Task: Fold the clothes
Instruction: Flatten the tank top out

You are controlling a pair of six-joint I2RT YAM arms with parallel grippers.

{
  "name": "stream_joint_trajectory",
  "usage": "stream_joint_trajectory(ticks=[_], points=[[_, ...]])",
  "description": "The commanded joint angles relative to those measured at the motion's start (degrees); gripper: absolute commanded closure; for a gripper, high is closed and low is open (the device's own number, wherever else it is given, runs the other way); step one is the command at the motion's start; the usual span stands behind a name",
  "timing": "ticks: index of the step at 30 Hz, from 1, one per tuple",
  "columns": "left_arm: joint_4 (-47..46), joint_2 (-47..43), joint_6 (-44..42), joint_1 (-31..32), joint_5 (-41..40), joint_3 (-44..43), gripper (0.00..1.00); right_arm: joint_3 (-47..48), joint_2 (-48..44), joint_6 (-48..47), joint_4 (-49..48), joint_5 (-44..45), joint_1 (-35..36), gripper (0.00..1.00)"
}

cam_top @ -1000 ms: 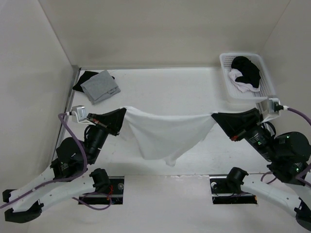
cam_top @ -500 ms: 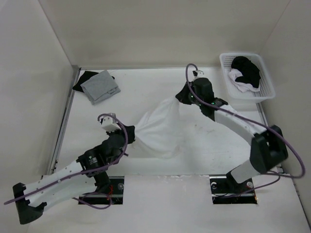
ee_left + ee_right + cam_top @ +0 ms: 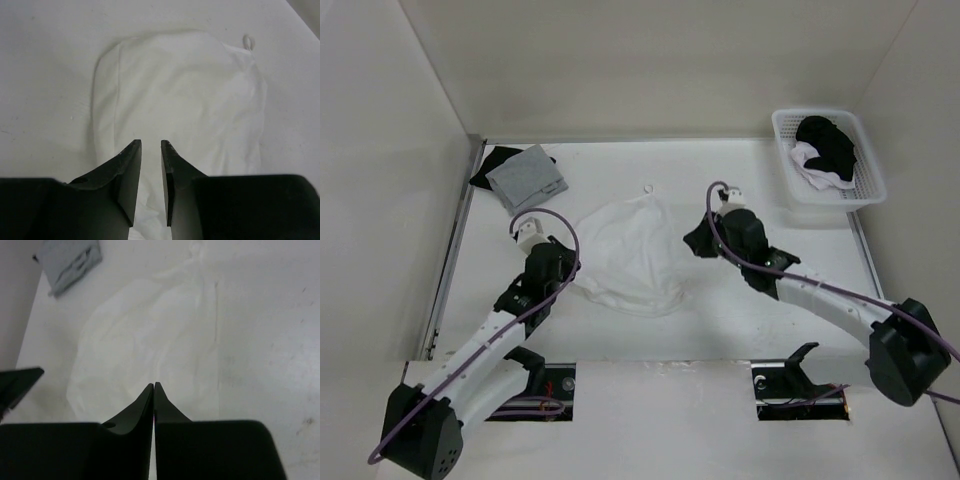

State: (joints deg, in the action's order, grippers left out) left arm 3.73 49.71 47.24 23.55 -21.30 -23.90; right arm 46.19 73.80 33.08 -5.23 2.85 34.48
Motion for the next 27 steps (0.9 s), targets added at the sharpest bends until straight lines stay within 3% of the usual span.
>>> stream_joint_trajectory(ticks=[1, 5, 8, 11, 15, 19, 24, 27], points=[[3.01, -6.28, -0.67, 1.62, 4.42, 1.48, 0.83, -8.64, -4.61, 2.07, -3.46, 1.01, 3.26, 0.96], [13.92, -12.61, 5.21, 7.59, 2.41, 5.34, 0.9, -15.77, -12.0, 4.27, -4.61, 0.58, 5.29, 0.94], [16.49, -13.07, 9.7, 10.5, 1.0, 8.07, 0.92, -18.15, -14.91, 5.15, -4.87, 0.58, 5.29, 0.92], [15.0, -7.81, 9.89, 13.22, -0.49, 7.3, 0.9, -18.86, -16.14, 5.5, -4.96, 0.4, 5.29, 0.91], [12.54, 0.89, 8.66, 15.95, -3.04, 5.53, 0.79, -19.21, -16.5, 5.5, -4.96, 0.4, 5.29, 0.91], [6.05, 2.76, 7.78, 17.8, -5.33, 6.58, 0.68, -19.83, -16.76, 5.59, -5.49, 0.31, 5.29, 0.9], [2.87, 5.3, 6.11, 16.83, -4.37, 6.15, 0.66, -20.35, -16.76, 5.77, -5.84, -0.21, 5.38, 0.9], [2.34, 8.29, 5.4, 16.66, -4.36, 5.45, 0.72, -20.44, -17.46, 5.77, -5.84, -0.22, 5.38, 0.9]])
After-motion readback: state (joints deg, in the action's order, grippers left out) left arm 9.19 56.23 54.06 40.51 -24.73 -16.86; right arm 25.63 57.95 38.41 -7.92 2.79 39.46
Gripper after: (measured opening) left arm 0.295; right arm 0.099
